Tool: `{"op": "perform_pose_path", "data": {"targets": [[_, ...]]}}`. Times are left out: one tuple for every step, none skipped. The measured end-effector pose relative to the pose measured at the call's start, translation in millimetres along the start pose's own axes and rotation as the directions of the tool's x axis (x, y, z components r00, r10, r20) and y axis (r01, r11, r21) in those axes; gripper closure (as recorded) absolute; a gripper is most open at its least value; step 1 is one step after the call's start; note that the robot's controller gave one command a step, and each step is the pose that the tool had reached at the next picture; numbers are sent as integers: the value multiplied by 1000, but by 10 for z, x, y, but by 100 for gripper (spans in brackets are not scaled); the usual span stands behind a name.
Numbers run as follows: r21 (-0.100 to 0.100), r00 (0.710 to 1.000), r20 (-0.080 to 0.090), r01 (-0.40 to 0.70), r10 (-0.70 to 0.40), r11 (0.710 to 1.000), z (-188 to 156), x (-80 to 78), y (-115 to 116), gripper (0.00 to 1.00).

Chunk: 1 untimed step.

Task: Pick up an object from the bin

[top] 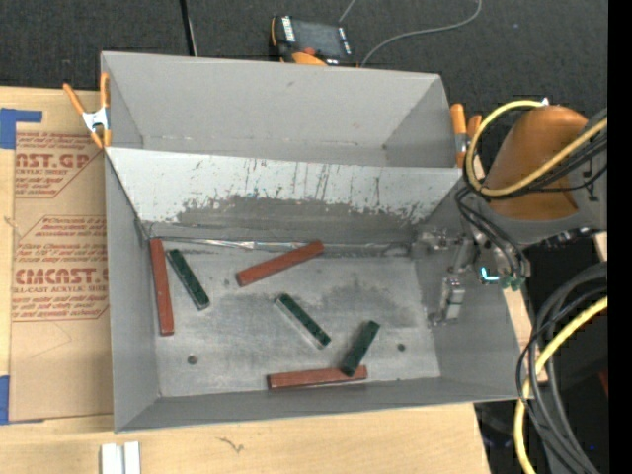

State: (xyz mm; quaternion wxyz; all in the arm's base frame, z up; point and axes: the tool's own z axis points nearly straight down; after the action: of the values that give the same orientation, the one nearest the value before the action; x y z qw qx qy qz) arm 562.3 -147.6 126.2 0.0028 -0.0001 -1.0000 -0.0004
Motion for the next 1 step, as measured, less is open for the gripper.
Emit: {"op": "perform_pose_path", "data": {"targets": [[-4, 991, -2, 135, -135, 991, 506, 565, 731, 0]]}}
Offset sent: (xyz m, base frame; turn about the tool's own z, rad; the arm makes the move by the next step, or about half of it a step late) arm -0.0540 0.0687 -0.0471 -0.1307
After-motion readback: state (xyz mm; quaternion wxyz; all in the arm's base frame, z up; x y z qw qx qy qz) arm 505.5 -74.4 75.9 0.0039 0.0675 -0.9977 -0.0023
